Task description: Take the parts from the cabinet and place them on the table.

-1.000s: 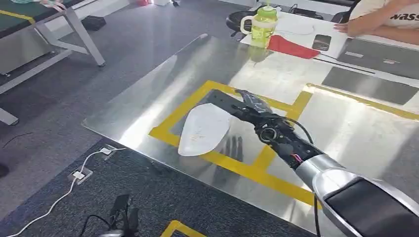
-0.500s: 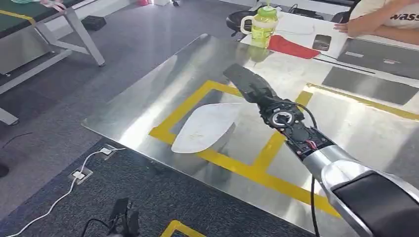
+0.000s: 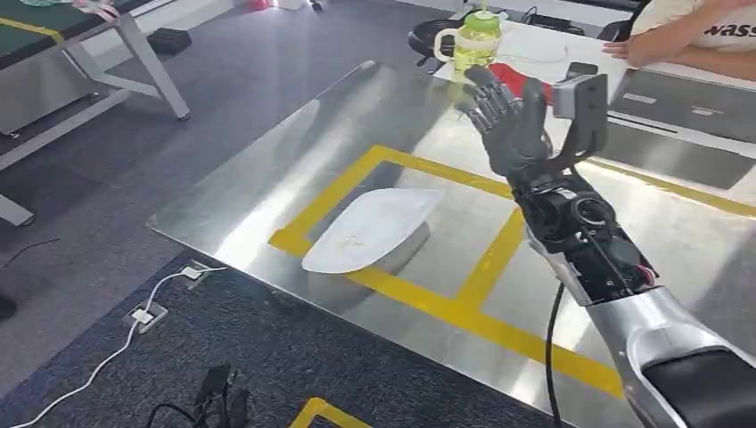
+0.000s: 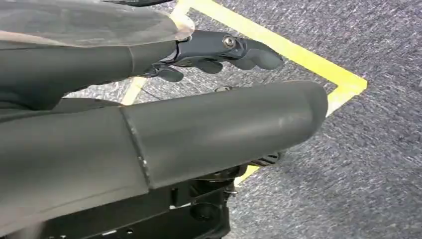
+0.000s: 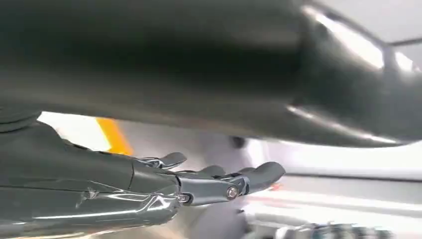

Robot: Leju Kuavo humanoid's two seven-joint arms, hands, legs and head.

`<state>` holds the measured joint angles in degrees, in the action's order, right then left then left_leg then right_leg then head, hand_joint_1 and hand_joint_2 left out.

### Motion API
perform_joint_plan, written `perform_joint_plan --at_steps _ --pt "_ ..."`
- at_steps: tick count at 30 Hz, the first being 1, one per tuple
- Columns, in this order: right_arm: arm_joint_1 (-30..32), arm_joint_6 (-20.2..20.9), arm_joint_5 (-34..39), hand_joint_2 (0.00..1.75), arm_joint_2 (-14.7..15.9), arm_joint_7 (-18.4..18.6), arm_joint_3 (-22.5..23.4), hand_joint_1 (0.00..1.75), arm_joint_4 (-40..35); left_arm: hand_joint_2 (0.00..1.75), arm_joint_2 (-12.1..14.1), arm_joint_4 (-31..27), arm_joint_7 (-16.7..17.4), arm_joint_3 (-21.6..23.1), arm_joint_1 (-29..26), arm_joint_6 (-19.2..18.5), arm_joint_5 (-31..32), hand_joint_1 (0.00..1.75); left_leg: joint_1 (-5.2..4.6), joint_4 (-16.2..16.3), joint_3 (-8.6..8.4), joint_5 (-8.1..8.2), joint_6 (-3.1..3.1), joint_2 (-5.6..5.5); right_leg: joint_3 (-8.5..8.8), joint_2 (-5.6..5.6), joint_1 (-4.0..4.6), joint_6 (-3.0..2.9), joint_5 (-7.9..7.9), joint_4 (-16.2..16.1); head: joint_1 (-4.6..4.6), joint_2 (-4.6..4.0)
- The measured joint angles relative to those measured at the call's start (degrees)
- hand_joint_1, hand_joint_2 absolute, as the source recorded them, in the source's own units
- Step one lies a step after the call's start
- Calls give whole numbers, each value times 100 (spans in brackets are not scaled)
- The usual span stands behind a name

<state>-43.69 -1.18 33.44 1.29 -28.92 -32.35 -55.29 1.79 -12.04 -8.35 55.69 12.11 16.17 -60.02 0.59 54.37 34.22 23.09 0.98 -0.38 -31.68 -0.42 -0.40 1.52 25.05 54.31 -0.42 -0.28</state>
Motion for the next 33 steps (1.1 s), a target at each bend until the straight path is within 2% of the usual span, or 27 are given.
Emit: perform_joint_plan --at_steps 4,6,8,11,14,24,33 --pt "206 26 46 0 125 -11 157 0 -569 0 0 0 0 0 -7 0 7 0 0 -1 -1 0 0 2 0 0 0 0 -1 0 0 0" --pt "291 163 207 0 173 -118 210 0 -791 0 0 0 -4 0 -7 -24 17 0 0 0 -3 0 0 2 -1 1 0 0 -1 0 0 0" --pt "476 504 535 0 219 -273 324 0 -1117 0 2 0 -4 4 -8 -50 46 0 0 0 -5 0 0 1 3 0 0 0 0 0 0 0" --pt "829 1074 813 0 291 -310 435 0 -1586 0 11 0 46 7 -11 -125 59 0 0 -1 -5 1 0 1 4 0 0 0 1 0 0 0" --pt "1187 1355 831 0 343 -369 496 0 -1964 0 17 0 42 7 -26 -164 57 0 0 -2 -5 6 -2 2 4 0 0 3 7 0 2 0" --pt "1655 1510 831 0 437 -413 619 0 -2634 0 20 0 -9 7 -49 -162 37 0 0 -3 -5 7 -2 1 4 0 0 3 8 -1 -2 0" --pt "2152 1685 702 0 437 -448 634 0 -2877 0 -22 0 -33 7 -49 -116 24 0 0 -4 -4 8 -2 0 5 0 0 4 11 -1 0 0"
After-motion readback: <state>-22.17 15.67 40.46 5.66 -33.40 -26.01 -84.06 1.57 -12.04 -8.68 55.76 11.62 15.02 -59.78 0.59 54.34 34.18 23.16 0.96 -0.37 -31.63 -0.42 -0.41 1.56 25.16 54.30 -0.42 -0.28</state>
